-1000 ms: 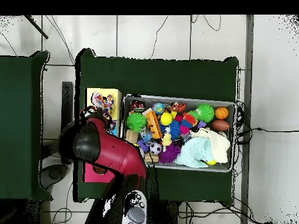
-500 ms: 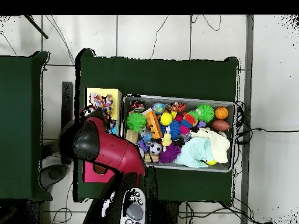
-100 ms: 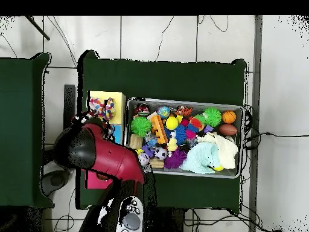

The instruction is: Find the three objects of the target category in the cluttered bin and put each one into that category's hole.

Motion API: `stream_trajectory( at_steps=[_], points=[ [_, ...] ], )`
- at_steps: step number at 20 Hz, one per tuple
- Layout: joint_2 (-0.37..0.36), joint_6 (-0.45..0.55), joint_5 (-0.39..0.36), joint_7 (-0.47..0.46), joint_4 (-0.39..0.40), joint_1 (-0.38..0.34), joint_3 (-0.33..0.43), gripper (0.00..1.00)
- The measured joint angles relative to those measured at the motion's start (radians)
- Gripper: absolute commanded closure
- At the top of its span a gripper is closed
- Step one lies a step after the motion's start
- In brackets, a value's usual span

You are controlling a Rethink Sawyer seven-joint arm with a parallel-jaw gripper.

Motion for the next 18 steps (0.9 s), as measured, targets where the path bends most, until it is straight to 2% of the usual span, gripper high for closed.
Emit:
stream_trajectory(
  at_steps=[15,18],
  points=[
    [0.017,0.001,0.0,0.0,-0.022,0.019,-0.032,0.0],
    [0.018,0.037,0.0,0.0,-0.049,0.034,-0.063,0.0]
  ],
)
